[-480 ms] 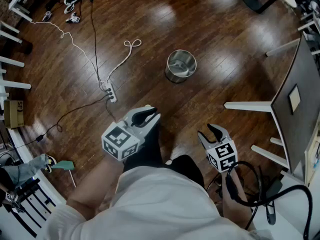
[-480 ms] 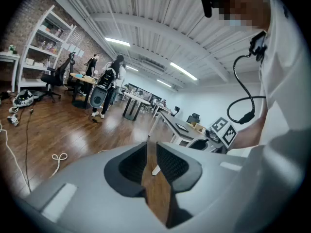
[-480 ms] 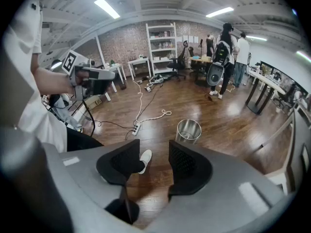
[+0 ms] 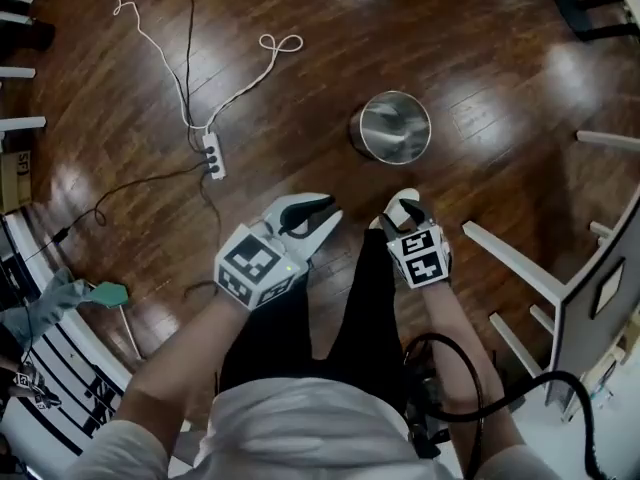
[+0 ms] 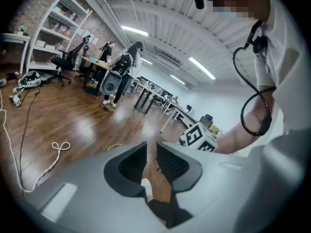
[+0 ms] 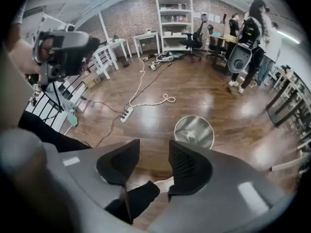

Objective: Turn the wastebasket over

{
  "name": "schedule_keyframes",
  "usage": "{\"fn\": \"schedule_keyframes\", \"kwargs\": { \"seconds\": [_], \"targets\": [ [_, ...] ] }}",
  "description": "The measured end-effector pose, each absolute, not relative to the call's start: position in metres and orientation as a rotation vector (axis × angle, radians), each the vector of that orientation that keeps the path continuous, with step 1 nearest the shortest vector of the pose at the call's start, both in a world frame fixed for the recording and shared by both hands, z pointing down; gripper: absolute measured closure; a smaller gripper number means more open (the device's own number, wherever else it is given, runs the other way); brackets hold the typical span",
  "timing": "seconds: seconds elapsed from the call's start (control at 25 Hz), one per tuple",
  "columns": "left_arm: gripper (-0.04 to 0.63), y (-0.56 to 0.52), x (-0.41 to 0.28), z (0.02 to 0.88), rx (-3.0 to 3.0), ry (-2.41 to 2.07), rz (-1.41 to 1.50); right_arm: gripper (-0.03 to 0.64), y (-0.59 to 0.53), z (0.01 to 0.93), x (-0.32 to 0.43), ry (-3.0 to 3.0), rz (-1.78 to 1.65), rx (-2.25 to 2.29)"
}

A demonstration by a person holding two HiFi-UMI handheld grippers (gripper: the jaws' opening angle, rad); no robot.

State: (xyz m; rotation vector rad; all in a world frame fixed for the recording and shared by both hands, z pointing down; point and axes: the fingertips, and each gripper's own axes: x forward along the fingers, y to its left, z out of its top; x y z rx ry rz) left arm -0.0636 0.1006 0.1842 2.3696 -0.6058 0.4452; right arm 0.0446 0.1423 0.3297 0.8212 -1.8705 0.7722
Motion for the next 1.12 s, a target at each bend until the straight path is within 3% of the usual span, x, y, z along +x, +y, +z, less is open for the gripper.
{"fn": "schedule_keyframes", "kwargs": {
  "seconds": [0.52,0.76,0.92,1.12],
  "targets": [
    [0.528,0.068,-0.022,0.356,2.202,-0.721,0.398,0.427,0.05,0.594,0.027,-1.711,0.599,0.489],
    [0.526,0.06,-0.027,0.39,2.184,-0.717,0.394,0.489,0.047,0.636,0.023,-1.659,0.639,0.515],
    [0.526,0.054,-0.035,0.406,2.173,-0.716,0.399,0.577,0.048,0.65,0.019,-1.63,0.607,0.486],
    [0.526,0.051,-0.038,0.418,2.163,-0.704,0.422,0.586,0.052,0.649,0.018,-1.639,0.605,0.466]
  ]
}}
